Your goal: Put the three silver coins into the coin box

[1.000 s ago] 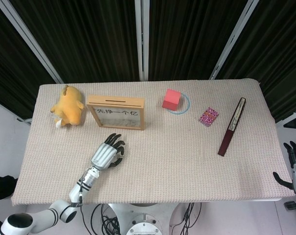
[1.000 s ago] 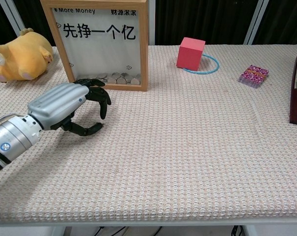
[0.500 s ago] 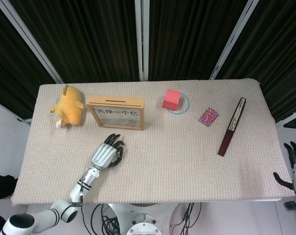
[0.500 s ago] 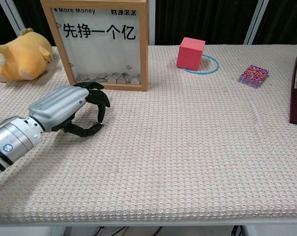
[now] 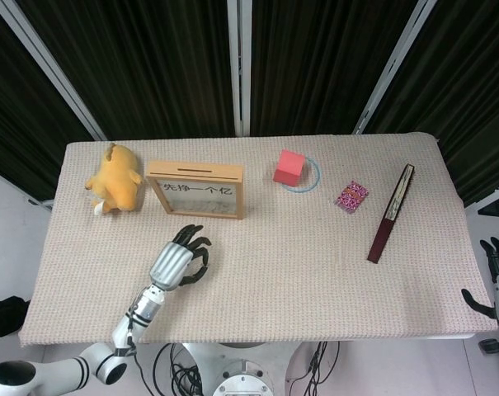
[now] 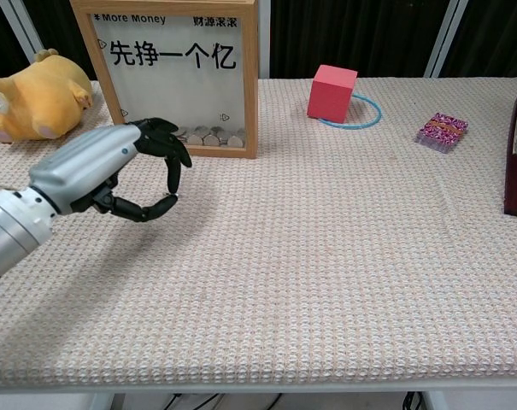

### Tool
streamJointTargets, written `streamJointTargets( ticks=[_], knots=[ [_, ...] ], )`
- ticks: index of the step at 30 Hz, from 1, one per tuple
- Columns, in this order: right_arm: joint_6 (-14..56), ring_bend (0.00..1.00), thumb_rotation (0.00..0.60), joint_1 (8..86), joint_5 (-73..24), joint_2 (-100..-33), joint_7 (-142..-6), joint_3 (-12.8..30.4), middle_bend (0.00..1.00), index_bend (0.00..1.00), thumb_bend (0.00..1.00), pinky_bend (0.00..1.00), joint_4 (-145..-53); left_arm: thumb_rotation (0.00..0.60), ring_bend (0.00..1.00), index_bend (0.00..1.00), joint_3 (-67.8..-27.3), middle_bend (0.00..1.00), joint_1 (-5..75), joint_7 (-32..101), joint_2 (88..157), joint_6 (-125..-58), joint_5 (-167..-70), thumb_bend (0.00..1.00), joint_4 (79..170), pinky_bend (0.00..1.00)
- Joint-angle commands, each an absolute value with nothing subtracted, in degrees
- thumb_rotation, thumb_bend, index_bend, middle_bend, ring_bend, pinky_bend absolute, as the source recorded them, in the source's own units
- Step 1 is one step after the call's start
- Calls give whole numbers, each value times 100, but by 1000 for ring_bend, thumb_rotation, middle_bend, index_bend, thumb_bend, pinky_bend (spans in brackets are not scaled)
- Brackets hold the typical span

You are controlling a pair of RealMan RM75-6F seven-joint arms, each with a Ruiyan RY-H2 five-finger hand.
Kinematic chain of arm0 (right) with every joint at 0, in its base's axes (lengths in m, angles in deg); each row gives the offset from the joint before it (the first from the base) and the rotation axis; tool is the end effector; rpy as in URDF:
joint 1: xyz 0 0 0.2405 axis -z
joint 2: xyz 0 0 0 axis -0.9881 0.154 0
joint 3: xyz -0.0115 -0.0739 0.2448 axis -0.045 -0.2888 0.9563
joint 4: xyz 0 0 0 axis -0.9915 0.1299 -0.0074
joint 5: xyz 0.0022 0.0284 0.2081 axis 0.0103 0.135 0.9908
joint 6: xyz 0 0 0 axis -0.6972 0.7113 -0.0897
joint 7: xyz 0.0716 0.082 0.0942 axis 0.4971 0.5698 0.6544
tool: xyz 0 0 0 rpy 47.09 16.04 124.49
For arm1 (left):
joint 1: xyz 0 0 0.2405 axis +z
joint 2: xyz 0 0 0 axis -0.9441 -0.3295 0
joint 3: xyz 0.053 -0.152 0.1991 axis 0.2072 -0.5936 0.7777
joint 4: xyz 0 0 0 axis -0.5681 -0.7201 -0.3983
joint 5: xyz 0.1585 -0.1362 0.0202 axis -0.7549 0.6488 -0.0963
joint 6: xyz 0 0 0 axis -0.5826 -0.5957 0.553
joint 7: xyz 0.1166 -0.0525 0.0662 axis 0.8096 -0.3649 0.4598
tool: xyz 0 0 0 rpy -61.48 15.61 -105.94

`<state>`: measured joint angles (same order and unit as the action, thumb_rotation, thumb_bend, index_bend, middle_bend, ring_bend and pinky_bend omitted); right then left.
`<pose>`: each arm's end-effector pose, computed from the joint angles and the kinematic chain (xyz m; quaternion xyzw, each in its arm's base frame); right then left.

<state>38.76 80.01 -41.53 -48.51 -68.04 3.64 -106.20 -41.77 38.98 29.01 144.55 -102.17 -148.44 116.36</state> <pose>-0.3709 -0.1671 0.1793 0.5436 -0.4207 0.3417 0.6409 -0.1668 0.2783 -0.0656 -0.6909 -0.3594 -0.5267 0.3408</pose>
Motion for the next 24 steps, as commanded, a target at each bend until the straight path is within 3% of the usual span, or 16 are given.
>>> streamJointTargets(
  ticks=[1,4,11,16,24],
  knots=[
    [3872,0,600,7988,-4169,-4861,-6823,362,0,0,176,0,-10630,600,90,620,-4265,314,4038,3363,13546,-10703,-15088,455,13107,125],
    [3896,0,600,7978,-4208,-4874,-6850,360,0,0,176,0,-10669,600,90,625,-4478,323,3974,3579,13092,-10756,-15126,467,13880,127],
    [4028,0,600,7990,-4270,-4839,-6888,385,0,0,176,0,-10793,600,90,626,-5393,328,3604,4070,11987,-10402,-14742,474,15355,132],
    [4068,0,600,7995,-4284,-4812,-6904,394,0,0,176,0,-10852,600,90,627,-5876,329,3195,4359,11676,-9898,-14356,474,15644,140],
    [4049,0,600,7983,-4286,-4772,-6920,388,0,0,176,0,-10983,600,96,626,-6724,339,2124,4526,11690,-8383,-12253,474,15125,145]
  ],
)
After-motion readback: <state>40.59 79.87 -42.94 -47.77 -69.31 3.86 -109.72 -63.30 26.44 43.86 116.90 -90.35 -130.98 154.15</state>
